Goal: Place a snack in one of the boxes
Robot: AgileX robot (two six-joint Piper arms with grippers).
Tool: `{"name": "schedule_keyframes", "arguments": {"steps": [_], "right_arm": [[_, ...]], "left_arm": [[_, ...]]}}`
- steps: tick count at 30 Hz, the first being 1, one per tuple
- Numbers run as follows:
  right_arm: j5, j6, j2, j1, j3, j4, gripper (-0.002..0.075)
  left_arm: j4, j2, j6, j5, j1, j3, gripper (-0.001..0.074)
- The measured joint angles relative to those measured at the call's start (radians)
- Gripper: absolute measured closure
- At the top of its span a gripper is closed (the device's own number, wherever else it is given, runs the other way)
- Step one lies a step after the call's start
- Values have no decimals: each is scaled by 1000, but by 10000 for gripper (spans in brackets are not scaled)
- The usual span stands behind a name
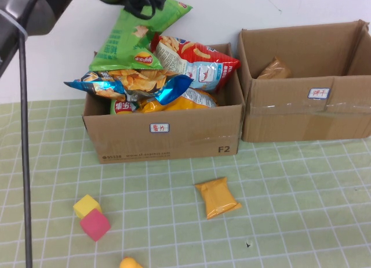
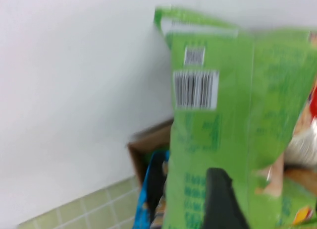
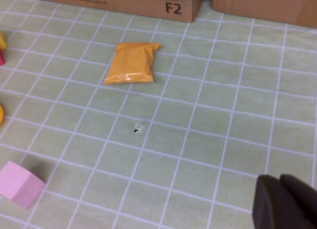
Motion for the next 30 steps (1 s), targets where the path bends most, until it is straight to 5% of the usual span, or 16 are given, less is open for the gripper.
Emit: {"name": "schedule_keyframes", "arguments": {"steps": [6,9,21,26,30], "right_arm": [[0,0,0,0,0,19,728],[0,0,0,0,0,23,728],[48,-6,10,0,0,35,728],[27,-106,122,28,0,125,717],[-6,-187,255,76,-22,176,595]], "left_arm": [[59,-67,68,16,-35,0,629],[92,-132,66,36,-64,0,703],[100,-464,88,126,-110,39,735],[95,-681,76,46,-110,293,736],[95,-880,65,-99,-110,631,736]]}}
